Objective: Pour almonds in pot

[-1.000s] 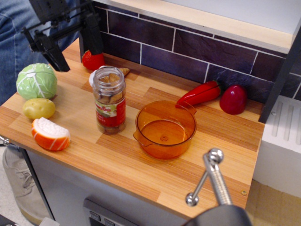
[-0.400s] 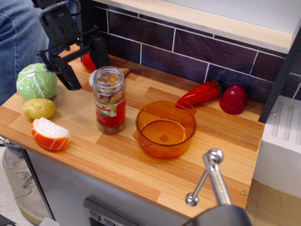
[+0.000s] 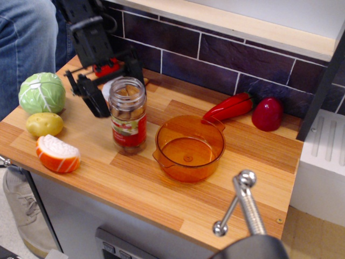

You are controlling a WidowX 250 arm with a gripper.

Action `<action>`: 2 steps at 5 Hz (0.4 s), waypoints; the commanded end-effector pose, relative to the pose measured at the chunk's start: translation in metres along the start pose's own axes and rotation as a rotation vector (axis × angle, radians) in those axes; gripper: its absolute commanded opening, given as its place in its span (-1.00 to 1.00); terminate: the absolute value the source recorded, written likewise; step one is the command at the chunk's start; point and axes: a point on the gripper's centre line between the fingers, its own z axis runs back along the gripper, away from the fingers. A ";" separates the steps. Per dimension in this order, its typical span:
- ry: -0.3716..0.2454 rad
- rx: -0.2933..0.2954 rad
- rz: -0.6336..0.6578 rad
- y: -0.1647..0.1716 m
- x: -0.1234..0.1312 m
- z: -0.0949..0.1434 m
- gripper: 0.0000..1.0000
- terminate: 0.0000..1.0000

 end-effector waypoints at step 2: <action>0.008 0.006 -0.008 0.012 -0.025 -0.010 -1.00 -1.00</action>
